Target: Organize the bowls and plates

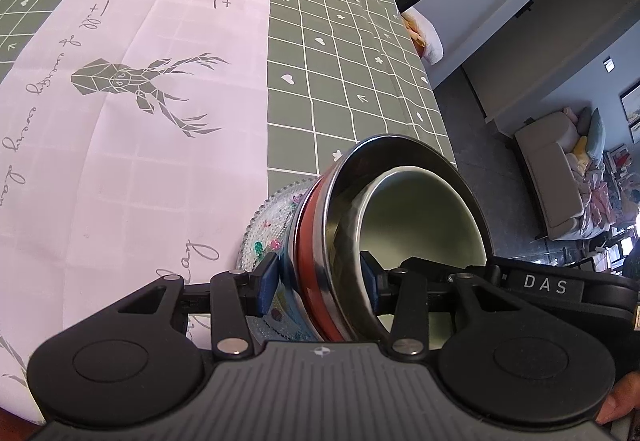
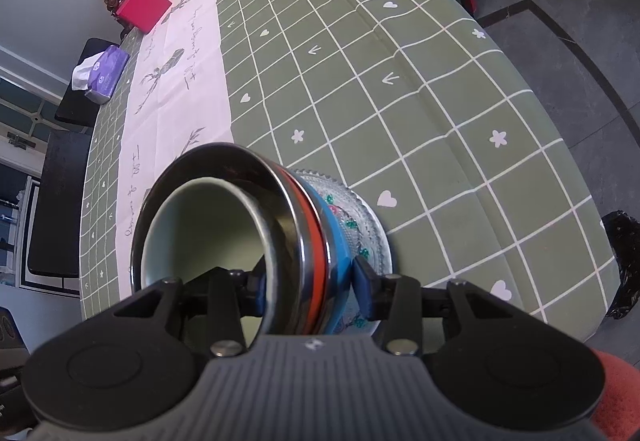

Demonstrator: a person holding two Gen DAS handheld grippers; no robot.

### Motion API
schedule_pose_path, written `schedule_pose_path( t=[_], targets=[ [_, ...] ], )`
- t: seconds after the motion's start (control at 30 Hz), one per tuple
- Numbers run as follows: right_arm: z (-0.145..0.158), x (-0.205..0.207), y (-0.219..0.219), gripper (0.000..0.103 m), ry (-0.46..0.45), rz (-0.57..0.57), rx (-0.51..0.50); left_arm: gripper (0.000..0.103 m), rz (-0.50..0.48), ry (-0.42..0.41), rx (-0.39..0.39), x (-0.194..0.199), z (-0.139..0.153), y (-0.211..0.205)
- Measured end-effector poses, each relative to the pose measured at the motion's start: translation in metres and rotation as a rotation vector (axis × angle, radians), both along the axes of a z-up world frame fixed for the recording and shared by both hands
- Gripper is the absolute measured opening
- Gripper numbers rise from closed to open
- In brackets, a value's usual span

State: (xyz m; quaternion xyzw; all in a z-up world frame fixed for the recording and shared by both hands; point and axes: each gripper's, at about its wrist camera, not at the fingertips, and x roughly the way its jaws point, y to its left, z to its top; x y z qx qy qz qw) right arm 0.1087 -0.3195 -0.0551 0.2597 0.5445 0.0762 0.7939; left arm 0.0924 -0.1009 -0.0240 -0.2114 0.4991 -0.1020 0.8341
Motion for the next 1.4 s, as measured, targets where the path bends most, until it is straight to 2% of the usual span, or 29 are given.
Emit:
schedule_pose_path(
  t=[0.2,0.27,0.33,0.4,0.47,0.6,0.73,0.87,1.03,1.23,1.4],
  targets=[
    [-0.001,0.002,-0.001,0.043,0.002,0.016,0.013,0.050,0.004,-0.004,-0.024,0.003,-0.002,0.003],
    [-0.001,0.003,-0.001,0.043,0.000,0.022,0.012,0.054,0.003,-0.011,-0.026,0.004,-0.002,0.004],
    [0.000,0.003,-0.001,0.049,-0.008,0.035,0.019,0.060,0.011,-0.035,-0.018,0.004,0.000,0.005],
    [0.003,0.003,0.000,0.057,-0.027,0.049,0.019,0.073,0.025,-0.069,-0.004,0.003,0.004,0.007],
    [0.007,0.002,0.003,0.065,-0.049,0.066,0.003,0.077,0.037,-0.088,0.001,0.003,0.007,0.010],
    [0.017,0.002,0.007,0.073,-0.091,0.085,-0.035,0.083,0.039,-0.115,-0.006,0.003,0.012,0.015],
    [0.027,-0.002,0.009,0.080,-0.141,0.102,-0.082,0.086,0.024,-0.168,0.024,-0.002,0.021,0.019],
    [0.039,-0.008,0.012,0.081,-0.196,0.139,-0.148,0.086,-0.009,-0.224,0.073,-0.009,0.034,0.021],
    [0.065,-0.028,0.020,0.083,-0.336,0.185,-0.257,0.086,-0.053,-0.377,0.175,-0.028,0.061,0.020],
    [0.100,-0.071,0.036,0.089,-0.581,0.243,-0.376,0.087,-0.098,-0.574,0.278,-0.064,0.087,0.016],
    [0.117,-0.120,0.047,0.092,-0.732,0.282,-0.389,0.086,-0.092,-0.698,0.334,-0.104,0.095,0.015]
  ],
)
